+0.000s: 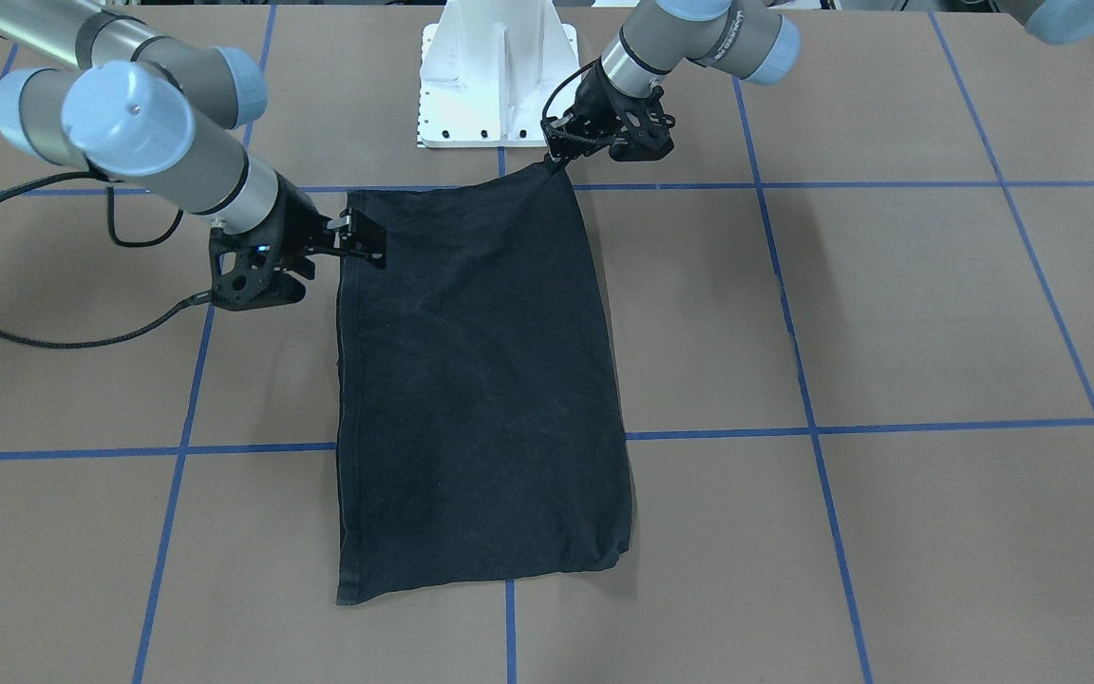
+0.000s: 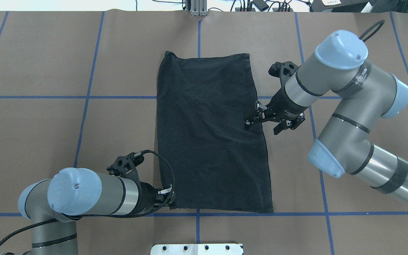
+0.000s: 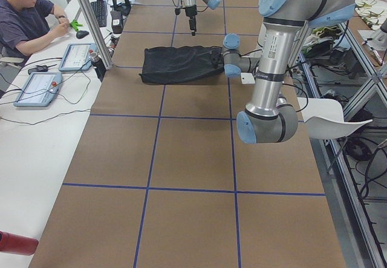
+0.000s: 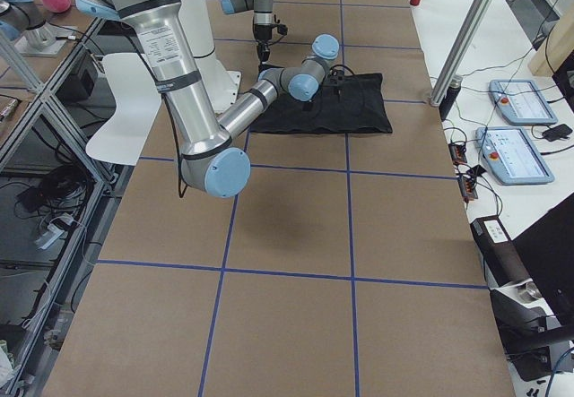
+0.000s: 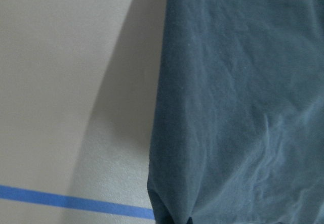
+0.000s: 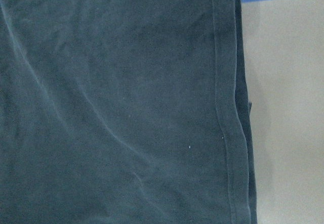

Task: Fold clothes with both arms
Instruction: 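Move the right gripper along the side edge toward the robot's near corner, then grasp the near corners of the black shirt with both grippers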

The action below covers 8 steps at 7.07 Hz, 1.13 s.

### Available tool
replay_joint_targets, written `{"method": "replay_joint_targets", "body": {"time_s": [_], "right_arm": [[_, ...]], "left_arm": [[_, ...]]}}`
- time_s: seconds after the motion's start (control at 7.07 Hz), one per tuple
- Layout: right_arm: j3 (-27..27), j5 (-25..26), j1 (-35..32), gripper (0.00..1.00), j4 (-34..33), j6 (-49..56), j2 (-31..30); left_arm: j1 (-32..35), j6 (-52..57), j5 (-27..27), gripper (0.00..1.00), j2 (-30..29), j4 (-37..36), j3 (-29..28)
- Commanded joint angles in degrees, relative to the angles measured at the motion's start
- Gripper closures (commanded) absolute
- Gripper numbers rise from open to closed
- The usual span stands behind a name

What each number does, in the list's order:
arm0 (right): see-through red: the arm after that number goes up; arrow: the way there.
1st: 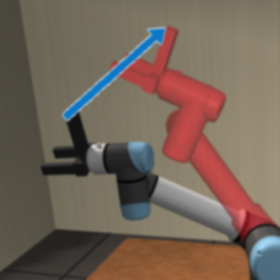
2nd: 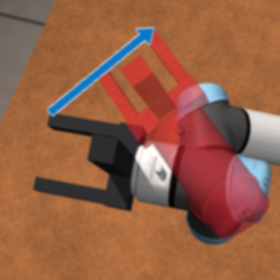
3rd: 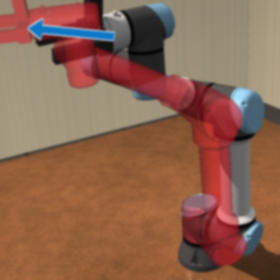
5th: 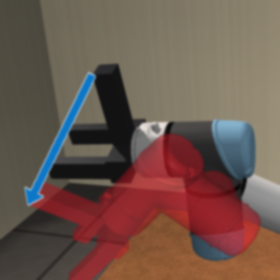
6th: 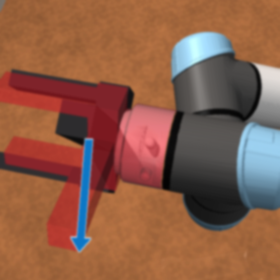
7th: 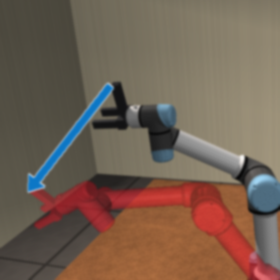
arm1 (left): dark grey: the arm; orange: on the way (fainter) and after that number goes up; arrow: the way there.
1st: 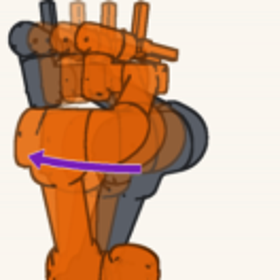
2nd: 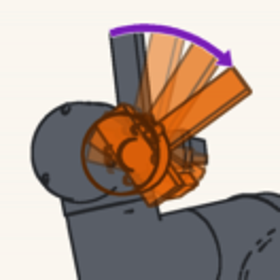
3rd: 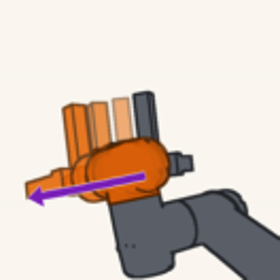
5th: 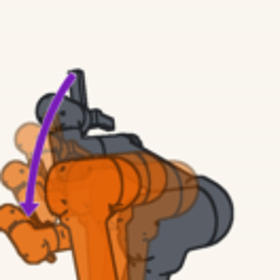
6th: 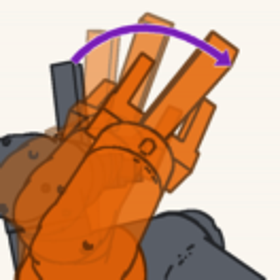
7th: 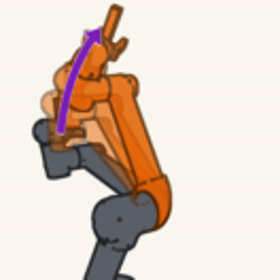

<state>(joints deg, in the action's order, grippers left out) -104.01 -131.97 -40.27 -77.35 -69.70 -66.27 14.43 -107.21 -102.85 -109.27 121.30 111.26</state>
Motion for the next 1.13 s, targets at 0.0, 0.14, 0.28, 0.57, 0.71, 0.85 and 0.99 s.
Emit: {"method": "replay_joint_targets", "body": {"time_s": [0.0,0.14,0.28,0.57,0.71,0.85,0.99], "right_arm": [[-2.16,7.31,7.81,0.0,-0.16,-8.75,-1.84],[-2.07,7.86,10.01,0.0,-0.77,-9.83,-2.89],[-2.07,9.17,11.43,0.0,-0.78,-10.89,-4.11],[-2.07,10.41,14.76,0.0,-2.0,-14.75,-5.18],[-2.25,10.94,15.74,0.0,-4.27,-14.76,-4.83],[-2.34,11.29,16.27,0.0,-5.86,-14.76,-4.66],[-2.77,11.29,16.71,0.0,-6.84,-14.76,-4.74]], "left_arm": [[-0.02,-0.02,-0.07,1.0,-0.15,-0.18,0.63],[-0.02,-0.02,-0.07,1.0,-0.15,-0.18,0.72],[-0.02,-0.02,-0.07,1.0,-0.15,-0.18,0.72],[-0.1,-0.02,-0.07,1.0,-0.15,-0.18,0.72],[-0.19,-0.02,-0.07,1.0,-0.15,-0.18,0.72],[-0.19,-0.02,-0.07,1.0,-0.15,-0.18,0.72],[-0.28,-0.02,-0.07,1.0,-0.15,-0.18,0.63]]}}
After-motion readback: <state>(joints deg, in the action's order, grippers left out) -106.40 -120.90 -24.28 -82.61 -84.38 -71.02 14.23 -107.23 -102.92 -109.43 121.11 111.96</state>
